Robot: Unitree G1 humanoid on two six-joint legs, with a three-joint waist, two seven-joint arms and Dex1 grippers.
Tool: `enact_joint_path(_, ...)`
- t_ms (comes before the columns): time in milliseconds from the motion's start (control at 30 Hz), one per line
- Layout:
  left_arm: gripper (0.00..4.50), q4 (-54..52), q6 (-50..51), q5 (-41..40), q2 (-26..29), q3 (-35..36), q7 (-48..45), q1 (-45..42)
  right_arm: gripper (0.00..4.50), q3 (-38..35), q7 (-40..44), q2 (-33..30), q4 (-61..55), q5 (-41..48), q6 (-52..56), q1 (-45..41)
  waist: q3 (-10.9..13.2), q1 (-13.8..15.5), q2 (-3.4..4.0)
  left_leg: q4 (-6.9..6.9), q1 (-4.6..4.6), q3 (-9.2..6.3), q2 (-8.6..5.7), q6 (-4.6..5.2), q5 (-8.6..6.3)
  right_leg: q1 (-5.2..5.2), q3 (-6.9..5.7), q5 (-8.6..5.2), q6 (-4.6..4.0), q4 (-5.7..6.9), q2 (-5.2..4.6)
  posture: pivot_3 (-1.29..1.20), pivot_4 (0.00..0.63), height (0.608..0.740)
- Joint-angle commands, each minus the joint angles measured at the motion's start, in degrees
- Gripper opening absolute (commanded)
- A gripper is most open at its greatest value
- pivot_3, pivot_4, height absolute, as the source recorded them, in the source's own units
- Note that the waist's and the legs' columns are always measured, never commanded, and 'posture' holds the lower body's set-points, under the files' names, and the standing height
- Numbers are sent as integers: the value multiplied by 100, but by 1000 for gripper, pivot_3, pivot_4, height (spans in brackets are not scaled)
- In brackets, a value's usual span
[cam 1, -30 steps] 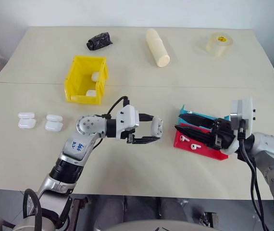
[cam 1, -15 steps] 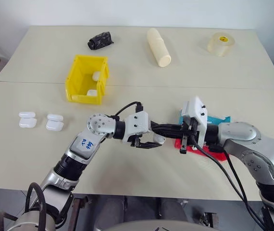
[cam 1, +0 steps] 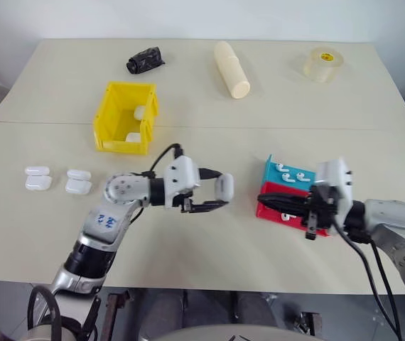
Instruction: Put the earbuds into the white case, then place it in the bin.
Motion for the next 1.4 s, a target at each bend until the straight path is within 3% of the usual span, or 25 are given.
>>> enact_joint_path(33,2779,-482,64,-372,-106,705,586,398,1162,-439,283,147,-146,-122,-718,331,0,2,0,-1,0,0,-1,0,0,1,1,0,0,-2,-1,0,150,740)
enact_joint_path(200,2779,-747,15,-578,-622,1669,1831,896,2897,-384,357,448,-30,-1102,-2073,617,0,2,-1,3,3,1,-1,0,0,2,1,0,0,4,0,0,150,740)
enact_joint_path(367,2779,-811,258,-779,-974,2383,2924,873,4462,-344,483,656,24,-1152,-2404,874,-1,1,-1,2,7,2,-2,-1,0,2,2,0,0,9,1,0,150,740)
enact_joint_path(533,2779,215,498,-602,-817,2501,3485,135,4462,-380,338,683,21,-935,-2243,891,-1,30,-5,14,8,0,-11,-1,0,8,2,0,1,13,-1,0,150,740)
enact_joint_path(700,2779,2671,14,-26,-501,2243,3636,-1432,4462,-232,221,709,41,-1041,-2286,753,0,10,-15,11,14,-1,-36,-1,0,9,1,0,1,20,0,0,150,740)
enact_joint_path(833,2779,3817,-302,218,-332,2123,3635,-2198,4462,-124,98,732,-48,-1053,-2292,682,-1,-33,-24,-10,13,4,-37,-1,0,1,0,1,2,29,-1,0,150,740)
enact_joint_path(900,3511,3980,-380,253,-288,2053,3527,-2341,4500,-104,43,754,-83,-1049,-2296,682,0,-55,-26,-16,13,6,-36,-1,0,-5,-6,1,2,30,-3,0,150,740)
enact_joint_path(1000,4409,3602,-325,130,-235,2054,3339,-2165,4500,-109,-11,794,-127,-1052,-2326,753,0,-78,-26,-18,12,6,-34,-1,0,-8,-27,1,2,33,-8,0,150,740)
enact_joint_path(1033,4476,3498,-376,135,-209,2036,3282,-2104,4500,-110,-14,800,-132,-1057,-2335,770,0,-80,-26,-16,12,5,-33,-1,0,-7,-31,1,2,33,-8,0,150,740)
enact_joint_path(1200,4476,2436,-189,-401,81,2128,2413,-1441,4500,-196,-4,797,-81,-1052,-2392,875,0,-100,-25,-8,13,4,-21,-2,1,-4,-33,1,2,36,-8,0,150,740)
enact_joint_path(1300,4476,1714,47,-1065,615,1983,826,-816,4500,-344,158,664,29,-1026,-2408,969,-1,-117,-24,-3,12,2,-7,-3,1,-2,-33,1,2,33,-9,0,150,740)
enact_joint_path(1400,4476,1296,-572,-940,1424,1615,-700,23,4500,-577,501,416,251,-991,-2435,1083,-3,-166,-20,-10,13,3,-2,-3,1,-1,-33,1,1,32,-10,0,150,740)
